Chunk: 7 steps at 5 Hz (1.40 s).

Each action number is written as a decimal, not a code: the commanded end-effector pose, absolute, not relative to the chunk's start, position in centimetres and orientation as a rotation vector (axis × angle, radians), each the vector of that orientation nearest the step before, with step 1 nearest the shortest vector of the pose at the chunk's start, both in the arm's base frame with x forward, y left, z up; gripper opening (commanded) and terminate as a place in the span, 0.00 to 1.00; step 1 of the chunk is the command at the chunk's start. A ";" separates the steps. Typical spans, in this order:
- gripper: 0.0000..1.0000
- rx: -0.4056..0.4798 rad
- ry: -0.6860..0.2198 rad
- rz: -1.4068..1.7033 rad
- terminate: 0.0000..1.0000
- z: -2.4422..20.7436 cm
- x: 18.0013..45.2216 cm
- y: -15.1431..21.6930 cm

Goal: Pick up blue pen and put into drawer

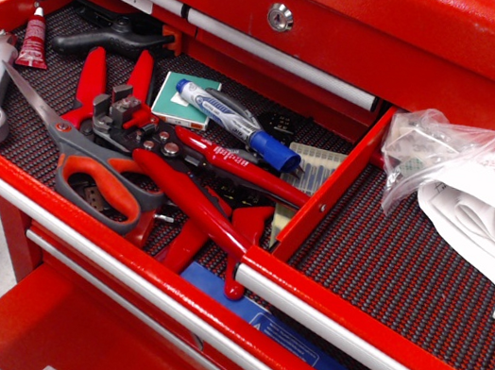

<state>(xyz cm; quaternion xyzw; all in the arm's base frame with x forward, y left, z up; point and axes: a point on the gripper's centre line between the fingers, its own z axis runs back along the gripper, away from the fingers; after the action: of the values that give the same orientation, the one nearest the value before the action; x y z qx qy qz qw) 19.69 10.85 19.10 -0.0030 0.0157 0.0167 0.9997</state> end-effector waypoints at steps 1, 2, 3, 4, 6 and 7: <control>1.00 -0.006 0.031 0.033 0.00 19.1 19.7 10.8; 1.00 0.038 0.020 0.284 0.00 18.0 21.6 8.2; 1.00 0.076 -0.028 0.462 0.00 16.8 23.6 7.0; 1.00 0.086 -0.086 0.498 0.00 15.2 25.4 6.6; 1.00 0.102 -0.259 0.457 0.00 11.3 29.2 5.3; 1.00 0.114 -0.306 0.454 0.00 10.8 30.7 5.0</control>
<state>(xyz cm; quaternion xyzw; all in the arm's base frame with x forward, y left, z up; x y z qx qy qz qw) 30.23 4.63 9.15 0.0583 -0.1347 0.2182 0.9648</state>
